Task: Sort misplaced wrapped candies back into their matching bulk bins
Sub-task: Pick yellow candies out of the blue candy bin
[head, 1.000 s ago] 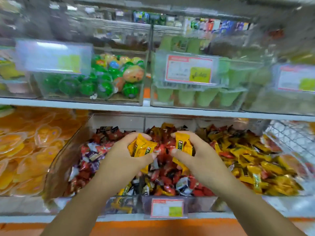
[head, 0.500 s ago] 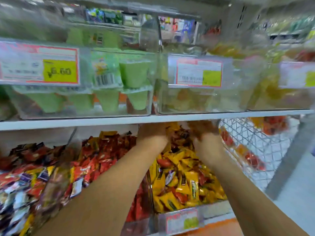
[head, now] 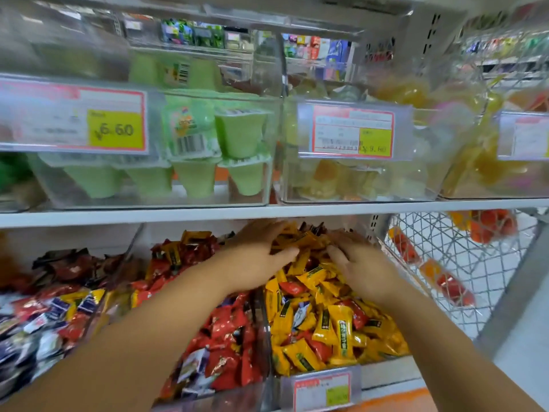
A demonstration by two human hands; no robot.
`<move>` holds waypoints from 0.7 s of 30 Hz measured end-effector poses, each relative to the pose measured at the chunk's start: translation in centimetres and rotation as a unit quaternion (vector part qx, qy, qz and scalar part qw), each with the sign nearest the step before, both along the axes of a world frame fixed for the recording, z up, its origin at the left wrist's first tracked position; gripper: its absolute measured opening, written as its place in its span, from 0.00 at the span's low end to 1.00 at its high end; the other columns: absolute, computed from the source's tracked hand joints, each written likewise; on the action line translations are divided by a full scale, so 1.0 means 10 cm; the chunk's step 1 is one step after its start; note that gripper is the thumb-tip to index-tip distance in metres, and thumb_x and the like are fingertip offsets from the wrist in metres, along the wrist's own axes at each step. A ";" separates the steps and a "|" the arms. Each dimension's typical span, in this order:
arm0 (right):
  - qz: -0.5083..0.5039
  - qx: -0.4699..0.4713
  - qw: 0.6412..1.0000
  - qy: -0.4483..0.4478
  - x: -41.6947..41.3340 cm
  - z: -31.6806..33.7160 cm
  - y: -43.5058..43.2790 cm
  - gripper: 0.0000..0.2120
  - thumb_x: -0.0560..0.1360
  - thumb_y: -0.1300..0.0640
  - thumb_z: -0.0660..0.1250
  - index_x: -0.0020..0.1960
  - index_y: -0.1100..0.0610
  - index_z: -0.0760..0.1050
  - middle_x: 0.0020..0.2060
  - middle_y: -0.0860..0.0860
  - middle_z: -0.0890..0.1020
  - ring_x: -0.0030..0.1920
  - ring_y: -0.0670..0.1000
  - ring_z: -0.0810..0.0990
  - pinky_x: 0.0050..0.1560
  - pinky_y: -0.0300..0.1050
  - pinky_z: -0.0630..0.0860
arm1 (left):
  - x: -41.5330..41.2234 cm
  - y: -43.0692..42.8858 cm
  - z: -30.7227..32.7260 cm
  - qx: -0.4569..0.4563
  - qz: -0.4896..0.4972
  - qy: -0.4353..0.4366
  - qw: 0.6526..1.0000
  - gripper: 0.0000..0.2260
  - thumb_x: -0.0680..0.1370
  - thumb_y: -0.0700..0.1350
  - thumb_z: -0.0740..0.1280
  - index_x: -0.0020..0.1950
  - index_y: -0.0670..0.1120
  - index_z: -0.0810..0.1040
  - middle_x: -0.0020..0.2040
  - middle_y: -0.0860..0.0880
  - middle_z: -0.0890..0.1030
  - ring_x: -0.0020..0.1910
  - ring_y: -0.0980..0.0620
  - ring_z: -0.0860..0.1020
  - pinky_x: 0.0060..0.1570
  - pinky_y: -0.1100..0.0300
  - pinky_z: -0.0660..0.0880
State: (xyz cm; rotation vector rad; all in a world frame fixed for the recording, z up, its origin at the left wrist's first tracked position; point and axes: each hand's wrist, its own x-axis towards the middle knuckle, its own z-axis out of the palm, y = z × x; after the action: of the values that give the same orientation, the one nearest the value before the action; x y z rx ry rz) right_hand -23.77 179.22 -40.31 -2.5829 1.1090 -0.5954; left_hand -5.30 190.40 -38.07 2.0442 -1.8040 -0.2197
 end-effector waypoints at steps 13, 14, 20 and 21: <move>0.277 -0.004 0.961 -0.027 1.13 0.36 1.70 0.14 0.80 0.53 0.60 0.60 0.38 0.73 0.61 0.37 0.72 0.66 0.37 0.66 0.68 0.28 0.55 | 1.28 2.92 -0.20 -0.022 0.260 -0.047 0.964 0.18 0.80 0.53 0.62 0.71 0.58 0.70 0.72 0.55 0.69 0.72 0.55 0.64 0.70 0.61 0.59; 0.303 0.002 0.953 -0.010 1.26 0.35 1.80 0.14 0.80 0.53 0.60 0.59 0.35 0.72 0.62 0.35 0.71 0.68 0.35 0.64 0.70 0.32 0.56 | 1.36 3.07 -0.26 -0.028 0.262 -0.057 0.963 0.18 0.80 0.53 0.63 0.70 0.58 0.71 0.71 0.55 0.70 0.73 0.54 0.63 0.71 0.60 0.58; 0.387 0.000 0.901 0.197 2.24 0.45 2.06 0.13 0.80 0.55 0.63 0.61 0.41 0.76 0.66 0.38 0.72 0.67 0.41 0.69 0.69 0.39 0.64 | 1.48 3.39 -0.51 -0.045 0.194 -0.130 0.971 0.20 0.74 0.50 0.72 0.66 0.54 0.76 0.66 0.56 0.76 0.71 0.54 0.68 0.73 0.59 0.54; 0.385 -0.006 0.889 0.248 2.40 0.46 2.06 0.13 0.78 0.56 0.65 0.59 0.42 0.77 0.65 0.40 0.73 0.65 0.43 0.72 0.66 0.43 0.68 | 1.48 3.39 -0.56 -0.046 0.182 -0.154 0.970 0.19 0.72 0.51 0.73 0.63 0.53 0.79 0.63 0.55 0.79 0.68 0.52 0.73 0.73 0.57 0.56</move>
State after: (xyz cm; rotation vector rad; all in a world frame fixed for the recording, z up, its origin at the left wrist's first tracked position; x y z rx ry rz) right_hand 0.19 199.78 -35.67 -2.9333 0.0856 0.2593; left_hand 9.48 224.34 -43.64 2.3938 -1.5211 0.2977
